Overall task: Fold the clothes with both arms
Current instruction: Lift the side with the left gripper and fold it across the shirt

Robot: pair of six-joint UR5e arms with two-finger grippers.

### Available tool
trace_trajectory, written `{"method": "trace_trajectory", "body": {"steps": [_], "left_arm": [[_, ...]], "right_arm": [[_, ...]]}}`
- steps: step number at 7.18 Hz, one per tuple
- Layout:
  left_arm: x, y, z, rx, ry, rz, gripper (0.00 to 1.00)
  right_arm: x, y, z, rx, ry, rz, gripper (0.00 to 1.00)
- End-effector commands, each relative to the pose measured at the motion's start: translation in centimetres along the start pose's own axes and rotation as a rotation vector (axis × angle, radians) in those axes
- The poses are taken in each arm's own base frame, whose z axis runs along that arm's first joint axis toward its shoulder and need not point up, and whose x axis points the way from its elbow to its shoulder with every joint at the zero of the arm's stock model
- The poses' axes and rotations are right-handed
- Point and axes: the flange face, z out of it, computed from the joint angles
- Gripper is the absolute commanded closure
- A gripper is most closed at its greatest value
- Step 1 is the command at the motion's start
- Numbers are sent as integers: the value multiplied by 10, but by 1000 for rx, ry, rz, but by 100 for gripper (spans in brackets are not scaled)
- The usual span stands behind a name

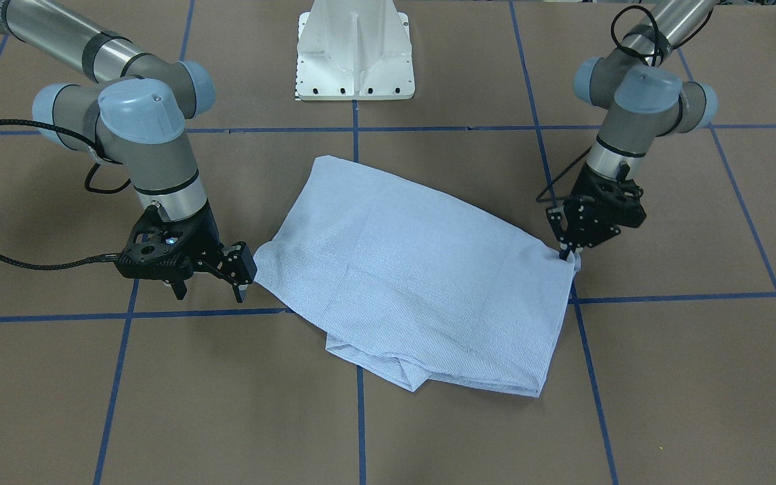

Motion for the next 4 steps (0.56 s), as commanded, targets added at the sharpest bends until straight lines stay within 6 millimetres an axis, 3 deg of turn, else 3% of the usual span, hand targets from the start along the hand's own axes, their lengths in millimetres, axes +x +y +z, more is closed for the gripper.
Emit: {"method": "trace_trajectory", "body": {"steps": [1,2,3,4], "left_arm": [[8,-140,70,38,-113,-4,100],[15,-180,97,24,-161,-1,100],[33,-223,103,29,-176,24,100],[46,-238,104,34,-168,30,100]], "right_arm": [[-1,1,-1,-1,-3,2,0],[-2,2,0,-2,-3,6,0],[-4,3,-2,0,-7,11,0],[-6,4,-5,1,-13,10,0]]}}
